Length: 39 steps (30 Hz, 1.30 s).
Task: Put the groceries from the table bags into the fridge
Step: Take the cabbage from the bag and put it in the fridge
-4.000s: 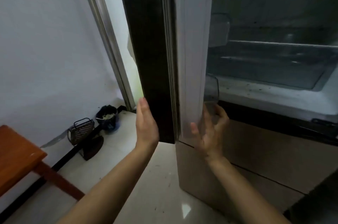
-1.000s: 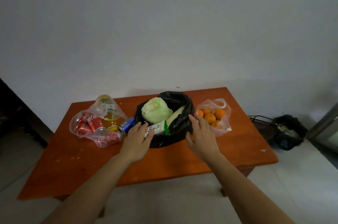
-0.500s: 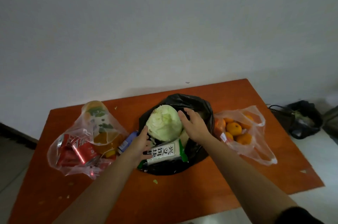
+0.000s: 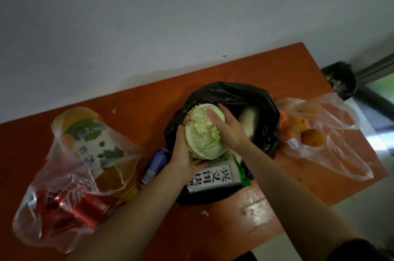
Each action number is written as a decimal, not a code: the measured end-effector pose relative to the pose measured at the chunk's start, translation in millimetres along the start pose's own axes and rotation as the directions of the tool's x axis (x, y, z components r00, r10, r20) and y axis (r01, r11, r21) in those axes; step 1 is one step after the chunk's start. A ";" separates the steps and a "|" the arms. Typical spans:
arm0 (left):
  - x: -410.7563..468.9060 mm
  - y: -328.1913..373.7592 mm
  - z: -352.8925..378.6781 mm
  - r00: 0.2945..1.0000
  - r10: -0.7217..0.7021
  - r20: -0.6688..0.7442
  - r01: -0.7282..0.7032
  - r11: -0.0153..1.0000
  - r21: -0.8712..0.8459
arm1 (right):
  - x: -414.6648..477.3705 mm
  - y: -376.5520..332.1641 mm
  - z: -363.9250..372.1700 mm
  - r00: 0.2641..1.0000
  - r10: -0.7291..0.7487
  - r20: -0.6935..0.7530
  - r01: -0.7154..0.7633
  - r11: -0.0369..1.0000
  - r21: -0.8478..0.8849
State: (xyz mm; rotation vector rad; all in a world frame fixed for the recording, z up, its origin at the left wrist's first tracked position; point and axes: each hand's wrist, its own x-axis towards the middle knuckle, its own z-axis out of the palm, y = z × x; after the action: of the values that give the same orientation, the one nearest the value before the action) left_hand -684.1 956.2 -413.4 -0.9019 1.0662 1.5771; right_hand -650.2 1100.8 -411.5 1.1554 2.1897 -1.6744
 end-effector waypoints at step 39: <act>-342.6 -505.4 201.6 0.404 0.162 0.900 -0.846 0.441 0.300 | -568.8 253.1 -330.2 0.309 -0.147 -0.940 0.778 0.607 0.161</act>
State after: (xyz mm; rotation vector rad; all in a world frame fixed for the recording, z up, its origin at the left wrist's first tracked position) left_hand -123.1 1099.8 -133.8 0.8617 1.2276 1.5366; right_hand 12.4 1137.8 -174.5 2.0184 2.9202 -2.6611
